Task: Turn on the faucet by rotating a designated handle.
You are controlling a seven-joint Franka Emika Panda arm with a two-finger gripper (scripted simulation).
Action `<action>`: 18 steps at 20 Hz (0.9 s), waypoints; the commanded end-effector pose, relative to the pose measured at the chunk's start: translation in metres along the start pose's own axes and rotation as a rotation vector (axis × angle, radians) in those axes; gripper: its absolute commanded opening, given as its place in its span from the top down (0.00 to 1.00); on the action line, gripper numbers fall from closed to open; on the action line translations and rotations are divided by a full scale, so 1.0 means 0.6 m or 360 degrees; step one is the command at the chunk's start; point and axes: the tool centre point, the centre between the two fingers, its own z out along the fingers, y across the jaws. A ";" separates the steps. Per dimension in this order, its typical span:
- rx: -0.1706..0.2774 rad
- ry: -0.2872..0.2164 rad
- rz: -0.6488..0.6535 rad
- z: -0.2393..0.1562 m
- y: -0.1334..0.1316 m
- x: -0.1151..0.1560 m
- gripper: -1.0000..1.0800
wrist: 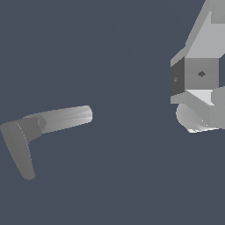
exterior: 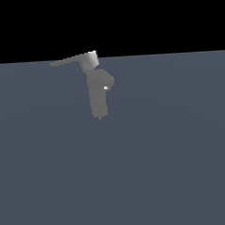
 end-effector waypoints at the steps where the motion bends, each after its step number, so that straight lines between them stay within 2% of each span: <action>1: 0.0000 0.0000 0.0000 0.000 0.000 0.000 1.00; 12: -0.0032 0.0042 -0.0003 -0.027 0.018 0.003 1.00; 18: -0.0021 0.0035 0.0017 -0.025 0.015 0.009 1.00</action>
